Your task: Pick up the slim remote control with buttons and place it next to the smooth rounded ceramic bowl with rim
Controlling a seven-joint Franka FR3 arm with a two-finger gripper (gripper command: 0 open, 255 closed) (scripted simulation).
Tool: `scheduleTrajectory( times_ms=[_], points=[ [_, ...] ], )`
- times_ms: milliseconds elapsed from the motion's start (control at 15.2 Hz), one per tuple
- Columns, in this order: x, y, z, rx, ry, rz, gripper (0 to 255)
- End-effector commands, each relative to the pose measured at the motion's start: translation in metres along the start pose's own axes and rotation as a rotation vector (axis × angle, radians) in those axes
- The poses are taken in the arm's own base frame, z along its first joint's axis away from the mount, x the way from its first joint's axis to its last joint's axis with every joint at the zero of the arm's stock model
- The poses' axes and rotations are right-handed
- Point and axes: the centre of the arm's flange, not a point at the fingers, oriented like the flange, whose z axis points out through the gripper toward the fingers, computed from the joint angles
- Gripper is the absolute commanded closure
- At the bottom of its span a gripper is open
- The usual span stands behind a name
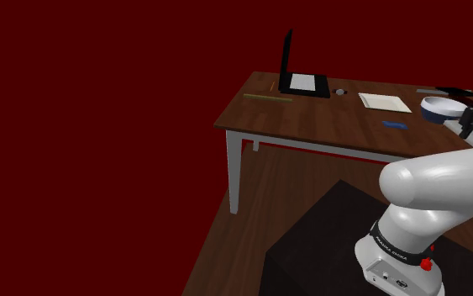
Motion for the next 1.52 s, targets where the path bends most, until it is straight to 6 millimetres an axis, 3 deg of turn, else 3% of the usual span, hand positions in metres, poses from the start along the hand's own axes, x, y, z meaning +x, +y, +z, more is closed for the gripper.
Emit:
scheduleTrajectory(
  times_ms=[0,330,858,924,1254,1452],
  points=[
    [0.000,0.000,0.010,0.000,0.001,0.000,255],
    [0.000,0.000,0.034,0.000,0.001,0.000,255],
    [0.000,0.000,0.034,0.000,0.001,0.000,255],
    [0.000,0.000,0.034,0.000,0.001,0.000,0],
    [0.000,0.000,0.034,0.000,0.001,0.000,0],
    [0.000,0.000,-0.006,0.000,0.001,0.000,0]
  ],
)
